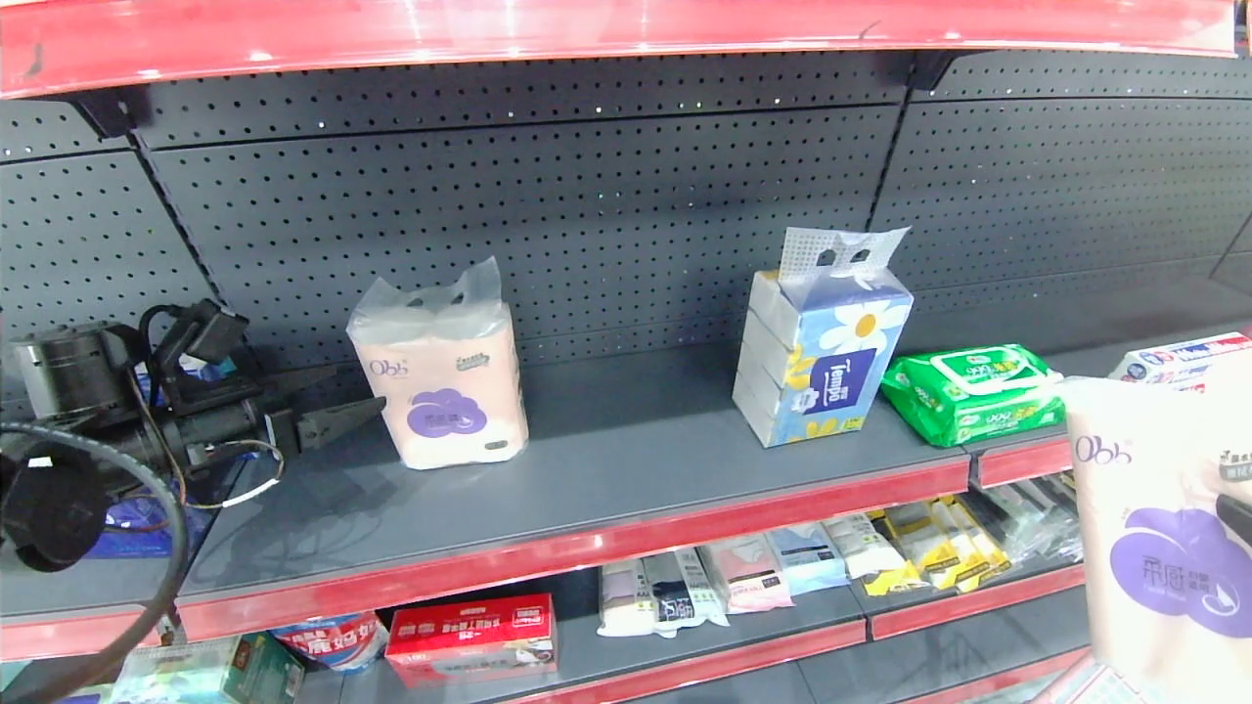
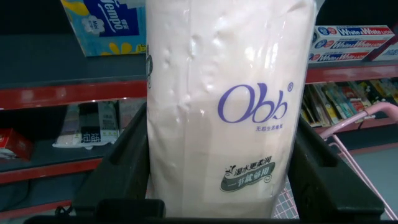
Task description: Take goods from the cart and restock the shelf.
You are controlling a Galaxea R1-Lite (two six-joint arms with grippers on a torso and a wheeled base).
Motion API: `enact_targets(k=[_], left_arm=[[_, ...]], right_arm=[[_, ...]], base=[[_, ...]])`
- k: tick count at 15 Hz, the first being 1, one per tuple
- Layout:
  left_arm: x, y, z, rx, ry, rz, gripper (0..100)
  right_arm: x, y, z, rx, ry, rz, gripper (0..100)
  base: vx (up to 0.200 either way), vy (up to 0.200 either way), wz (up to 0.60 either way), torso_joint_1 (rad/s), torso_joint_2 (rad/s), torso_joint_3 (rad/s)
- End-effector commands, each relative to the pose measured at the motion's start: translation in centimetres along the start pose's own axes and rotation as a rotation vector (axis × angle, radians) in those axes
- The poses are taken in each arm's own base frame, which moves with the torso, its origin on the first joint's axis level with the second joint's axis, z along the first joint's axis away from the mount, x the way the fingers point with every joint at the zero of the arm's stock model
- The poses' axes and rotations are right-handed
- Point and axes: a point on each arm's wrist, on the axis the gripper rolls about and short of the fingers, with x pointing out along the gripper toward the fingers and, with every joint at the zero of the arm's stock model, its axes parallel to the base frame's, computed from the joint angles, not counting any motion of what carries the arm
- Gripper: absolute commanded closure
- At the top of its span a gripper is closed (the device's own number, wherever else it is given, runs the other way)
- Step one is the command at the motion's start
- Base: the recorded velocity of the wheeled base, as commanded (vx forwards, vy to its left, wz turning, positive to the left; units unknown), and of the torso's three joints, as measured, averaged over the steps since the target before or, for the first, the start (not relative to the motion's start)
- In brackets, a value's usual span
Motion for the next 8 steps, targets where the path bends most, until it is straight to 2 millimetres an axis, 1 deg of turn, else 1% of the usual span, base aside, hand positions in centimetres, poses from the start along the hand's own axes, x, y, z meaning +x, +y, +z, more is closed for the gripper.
enact_targets(k=[1, 3, 5, 8], left_arm=[[0.5, 0.5, -0.4, -0.004, 0.004, -0.013, 0], [1.1, 1.1, -0.7, 0.011, 0.007, -0.016, 0], [1.5, 2.2, -1.2, 0.051, 0.008, -0.005, 0], [1.8, 3.4, -0.8, 0.063, -0.003, 0.011, 0]], right_arm=[[0.1, 0.0, 0.0, 0.001, 0.003, 0.0, 100], [0.1, 0.0, 0.0, -0.002, 0.003, 0.0, 100], [0.1, 0.0, 0.0, -0.008, 0.003, 0.0, 100], [0.2, 0.0, 0.1, -0.013, 0.005, 0.0, 100]], base=[[0.0, 0.0, 0.0, 0.0, 0.0, 0.0], [0.0, 0.0, 0.0, 0.0, 0.0, 0.0], [0.0, 0.0, 0.0, 0.0, 0.0, 0.0], [0.0, 0.0, 0.0, 0.0, 0.0, 0.0]])
